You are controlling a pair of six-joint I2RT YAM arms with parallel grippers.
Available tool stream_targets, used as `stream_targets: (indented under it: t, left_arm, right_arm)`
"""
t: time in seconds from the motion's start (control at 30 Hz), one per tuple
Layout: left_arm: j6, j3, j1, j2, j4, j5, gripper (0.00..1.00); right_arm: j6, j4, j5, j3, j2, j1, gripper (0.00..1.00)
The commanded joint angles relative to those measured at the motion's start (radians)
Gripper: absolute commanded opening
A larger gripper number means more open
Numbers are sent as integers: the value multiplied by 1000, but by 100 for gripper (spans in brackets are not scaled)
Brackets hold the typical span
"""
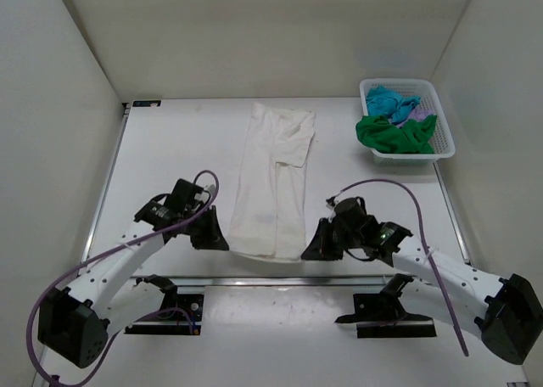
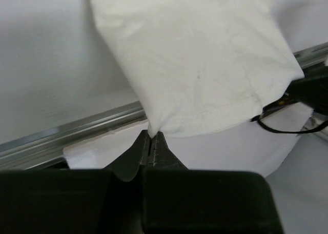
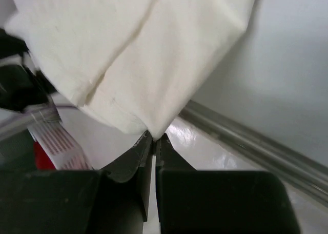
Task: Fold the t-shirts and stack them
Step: Grab the bottom of the folded rectangular tshirt with both arms, then fold the folded rectangular tshirt in 1/3 of the way
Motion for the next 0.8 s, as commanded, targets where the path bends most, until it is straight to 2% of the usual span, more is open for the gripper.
stream_targets:
  t: [0.0,0.07,0.2,0.27,0.4,0.77]
  left_arm:
    - [3,164,6,101,19,1,0]
    - [8,242,9,174,64,-28,0]
    - [40,393,54,361,120,-74,0]
    - [49,462,81,454,154,-123,0]
    - [57,529,112,562,202,-134,0]
    - [71,833,107,881,220,-177,0]
  right_arm:
    - [-130,-65,-65,148,22,-160,0]
    - [-220,-50,-122,199,101,-302,0]
    - [-346,-28,-169,369,267,-437,0]
    - [-413,-37,-182,473,412,-482,0]
    - [-470,-16,-134,584,581,-500,0]
    - [-483,70,-171,747,822,-599,0]
